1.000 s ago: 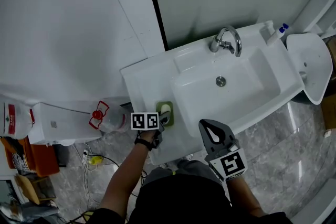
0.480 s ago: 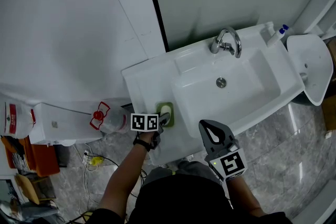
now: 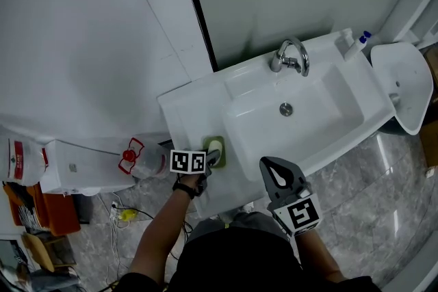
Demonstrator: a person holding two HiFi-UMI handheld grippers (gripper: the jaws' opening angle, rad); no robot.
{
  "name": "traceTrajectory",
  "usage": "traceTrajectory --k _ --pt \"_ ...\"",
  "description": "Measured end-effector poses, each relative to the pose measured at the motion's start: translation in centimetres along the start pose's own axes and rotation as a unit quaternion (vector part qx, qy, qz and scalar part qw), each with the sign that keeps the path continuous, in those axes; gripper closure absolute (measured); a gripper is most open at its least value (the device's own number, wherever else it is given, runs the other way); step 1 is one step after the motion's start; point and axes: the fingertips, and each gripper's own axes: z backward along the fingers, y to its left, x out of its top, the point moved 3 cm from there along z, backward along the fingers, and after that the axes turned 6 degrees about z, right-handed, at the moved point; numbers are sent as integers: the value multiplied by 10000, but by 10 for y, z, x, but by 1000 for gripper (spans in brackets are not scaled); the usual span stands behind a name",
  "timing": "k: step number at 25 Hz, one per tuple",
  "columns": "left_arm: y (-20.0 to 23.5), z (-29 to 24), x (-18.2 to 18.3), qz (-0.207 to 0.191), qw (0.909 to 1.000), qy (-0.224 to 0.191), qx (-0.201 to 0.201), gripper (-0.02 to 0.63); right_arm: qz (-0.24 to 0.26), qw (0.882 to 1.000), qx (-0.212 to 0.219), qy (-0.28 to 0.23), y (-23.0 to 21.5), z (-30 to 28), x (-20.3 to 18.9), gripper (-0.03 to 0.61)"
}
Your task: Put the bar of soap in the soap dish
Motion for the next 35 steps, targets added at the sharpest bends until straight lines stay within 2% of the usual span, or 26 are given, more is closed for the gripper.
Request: traceTrajectory --k 8,12,17,35 --pt "3 5 -1 -388 9992 1 114 456 -26 10000 -4 -53 3 5 2 566" --pt "3 7 1 -731 9971 -55 223 442 -6 10000 -43 -55 4 8 3 566" --pt "5 13 6 -1063 9934 -238 364 391 -15 9999 -100 -62 9 14 4 566" --pt "-2 45 5 -1424 9887 -460 42 356 143 9992 -374 -85 63 36 18 566"
